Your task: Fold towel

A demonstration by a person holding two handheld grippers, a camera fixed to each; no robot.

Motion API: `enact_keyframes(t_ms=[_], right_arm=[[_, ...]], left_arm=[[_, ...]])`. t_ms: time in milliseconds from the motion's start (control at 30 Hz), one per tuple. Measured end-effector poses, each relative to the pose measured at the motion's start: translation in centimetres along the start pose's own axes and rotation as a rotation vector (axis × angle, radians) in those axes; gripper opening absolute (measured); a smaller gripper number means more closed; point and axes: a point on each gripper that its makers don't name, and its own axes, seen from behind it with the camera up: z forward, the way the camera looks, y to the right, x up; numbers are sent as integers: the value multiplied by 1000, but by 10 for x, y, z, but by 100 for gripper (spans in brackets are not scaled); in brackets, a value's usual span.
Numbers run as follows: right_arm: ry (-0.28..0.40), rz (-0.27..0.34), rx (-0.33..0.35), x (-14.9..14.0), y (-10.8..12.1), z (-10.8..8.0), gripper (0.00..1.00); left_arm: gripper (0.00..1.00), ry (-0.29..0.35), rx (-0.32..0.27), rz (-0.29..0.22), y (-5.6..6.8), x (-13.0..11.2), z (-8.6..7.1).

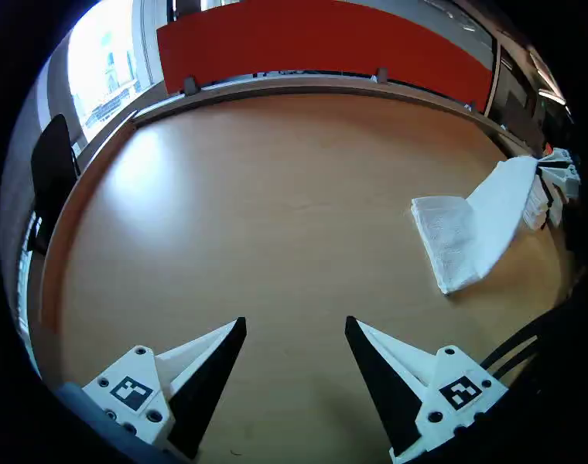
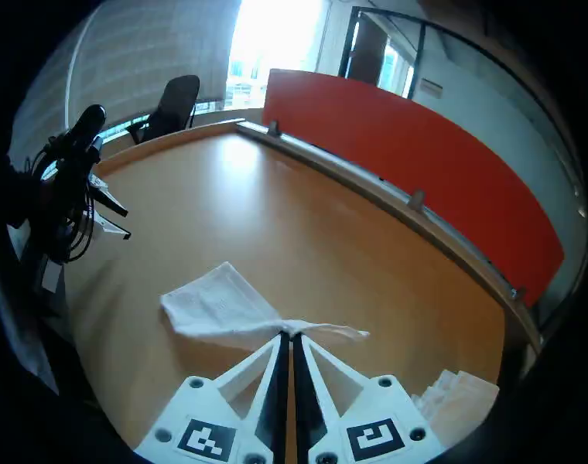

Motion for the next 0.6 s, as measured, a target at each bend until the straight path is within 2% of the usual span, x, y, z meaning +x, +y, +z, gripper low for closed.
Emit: enact_keyframes(t_ms=[300, 600], right_arm=[[2, -2, 18, 2, -5, 8, 4], [16, -36, 77, 17, -30, 26, 4]], left_arm=[[95, 5, -1, 0, 0, 1, -1], [95, 15, 0, -1, -1, 4, -4]])
